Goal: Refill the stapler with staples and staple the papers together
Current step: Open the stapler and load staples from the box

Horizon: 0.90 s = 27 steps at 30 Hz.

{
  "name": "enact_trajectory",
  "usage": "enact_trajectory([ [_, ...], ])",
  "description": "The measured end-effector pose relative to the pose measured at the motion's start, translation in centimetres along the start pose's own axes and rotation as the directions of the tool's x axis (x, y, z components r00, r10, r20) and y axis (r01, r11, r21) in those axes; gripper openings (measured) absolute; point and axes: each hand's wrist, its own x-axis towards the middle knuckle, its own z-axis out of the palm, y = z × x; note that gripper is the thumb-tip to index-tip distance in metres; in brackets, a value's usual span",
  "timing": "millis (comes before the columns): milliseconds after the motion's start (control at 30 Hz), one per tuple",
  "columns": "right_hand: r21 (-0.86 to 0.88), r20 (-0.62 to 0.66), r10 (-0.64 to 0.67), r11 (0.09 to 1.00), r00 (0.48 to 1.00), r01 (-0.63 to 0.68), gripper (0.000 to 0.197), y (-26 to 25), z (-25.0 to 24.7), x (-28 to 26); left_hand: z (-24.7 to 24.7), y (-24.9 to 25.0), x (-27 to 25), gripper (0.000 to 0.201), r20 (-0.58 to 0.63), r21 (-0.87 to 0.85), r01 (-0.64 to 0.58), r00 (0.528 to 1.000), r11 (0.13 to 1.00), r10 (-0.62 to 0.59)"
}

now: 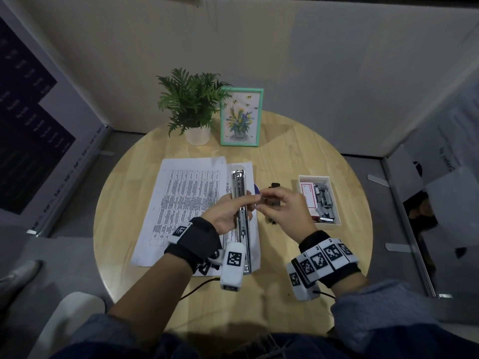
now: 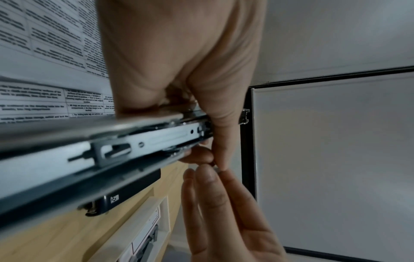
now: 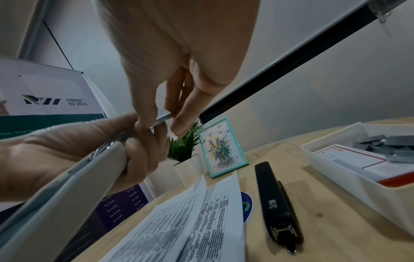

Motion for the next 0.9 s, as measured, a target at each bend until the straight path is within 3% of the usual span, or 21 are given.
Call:
enact_trajectory([
  [100, -0.066, -0.036, -0.052, 0.997, 0.998, 0.05, 0.034, -0.4, 0.1, -0.1, 0.2, 0.1, -0.3, 0.019, 0.006, -0.021, -0.026, 1.0, 0.999, 0.027],
  [233, -0.081, -0.089, -0.035, 0.996, 0.995, 0.028, 0.035, -1.7, -0.3, 0.1, -0.2, 0.3, -0.4, 0.06, 0.054, -0.175, 0.079, 0.996, 0.981, -0.071],
  [467, -0.326, 0.038, -0.186, 0.926, 0.982, 0.188, 0.024, -3.0, 0.8, -0.1, 0.6, 0.0, -0.9, 0.059, 0.066, -0.08, 0.067, 0.996, 0.995, -0.061],
  [900, -0.29, 0.043, -0.131, 0.947, 0.99, 0.138, 0.027, -3.4, 0.5, -0.2, 0.9, -0.9, -0.9, 0.061, 0.091, -0.059, 0.085, 0.993, 0.995, -0.08],
])
